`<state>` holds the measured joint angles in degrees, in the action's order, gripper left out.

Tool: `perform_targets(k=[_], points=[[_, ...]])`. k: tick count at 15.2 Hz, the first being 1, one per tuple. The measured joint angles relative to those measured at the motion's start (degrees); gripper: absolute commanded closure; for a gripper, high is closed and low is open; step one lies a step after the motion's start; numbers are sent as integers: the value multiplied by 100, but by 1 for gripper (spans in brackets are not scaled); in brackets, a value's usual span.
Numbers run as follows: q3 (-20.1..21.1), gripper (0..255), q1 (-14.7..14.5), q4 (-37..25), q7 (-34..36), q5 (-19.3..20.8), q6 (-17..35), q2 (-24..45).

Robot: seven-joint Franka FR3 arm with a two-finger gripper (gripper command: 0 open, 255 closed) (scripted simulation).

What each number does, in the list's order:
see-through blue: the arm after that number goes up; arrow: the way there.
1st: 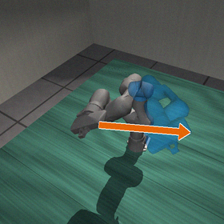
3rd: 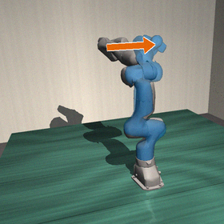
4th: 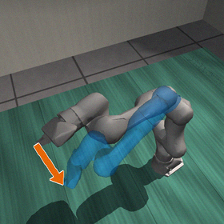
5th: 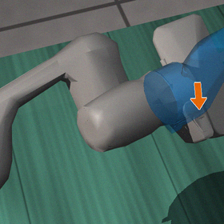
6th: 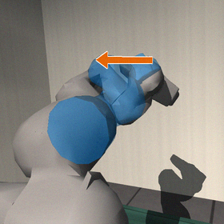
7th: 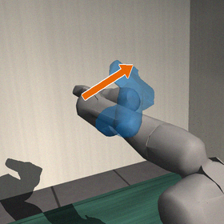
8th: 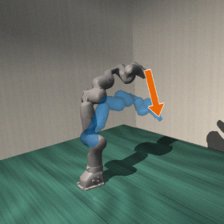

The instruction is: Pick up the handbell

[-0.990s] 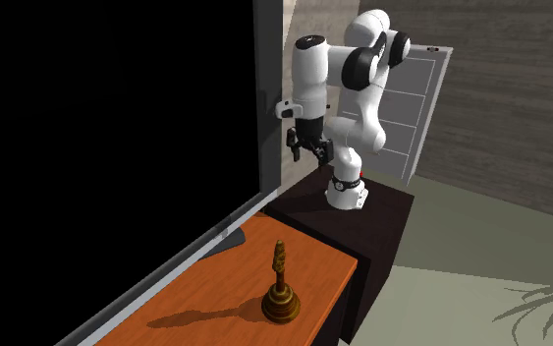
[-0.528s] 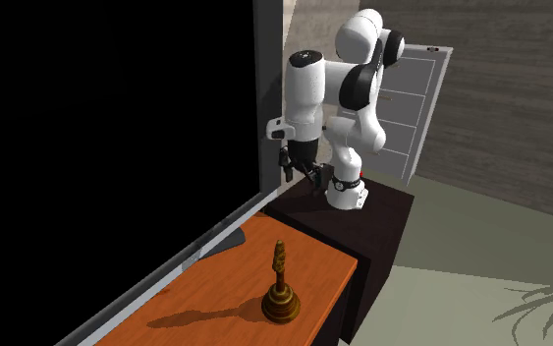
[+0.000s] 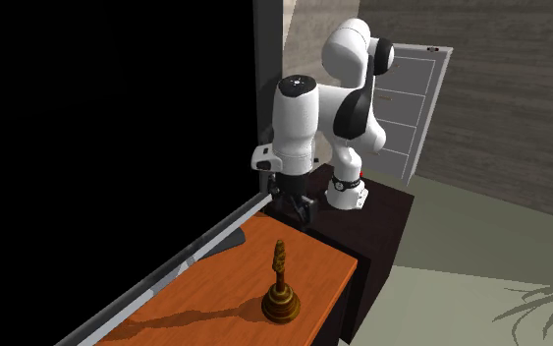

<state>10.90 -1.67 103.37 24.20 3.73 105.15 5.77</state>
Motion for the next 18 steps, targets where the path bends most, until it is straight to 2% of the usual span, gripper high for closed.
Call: perform_targets(k=[3,4,12,13,18], points=[[23,0,-119,-820,297,225,-79,758],[16,0,-128,-877,328,255,-55,844],[3,0,-152,-679,423,328,373,1080],[1,255,-152,-672,424,329,385,1085],[0,255,-151,-669,423,332,399,1092]])
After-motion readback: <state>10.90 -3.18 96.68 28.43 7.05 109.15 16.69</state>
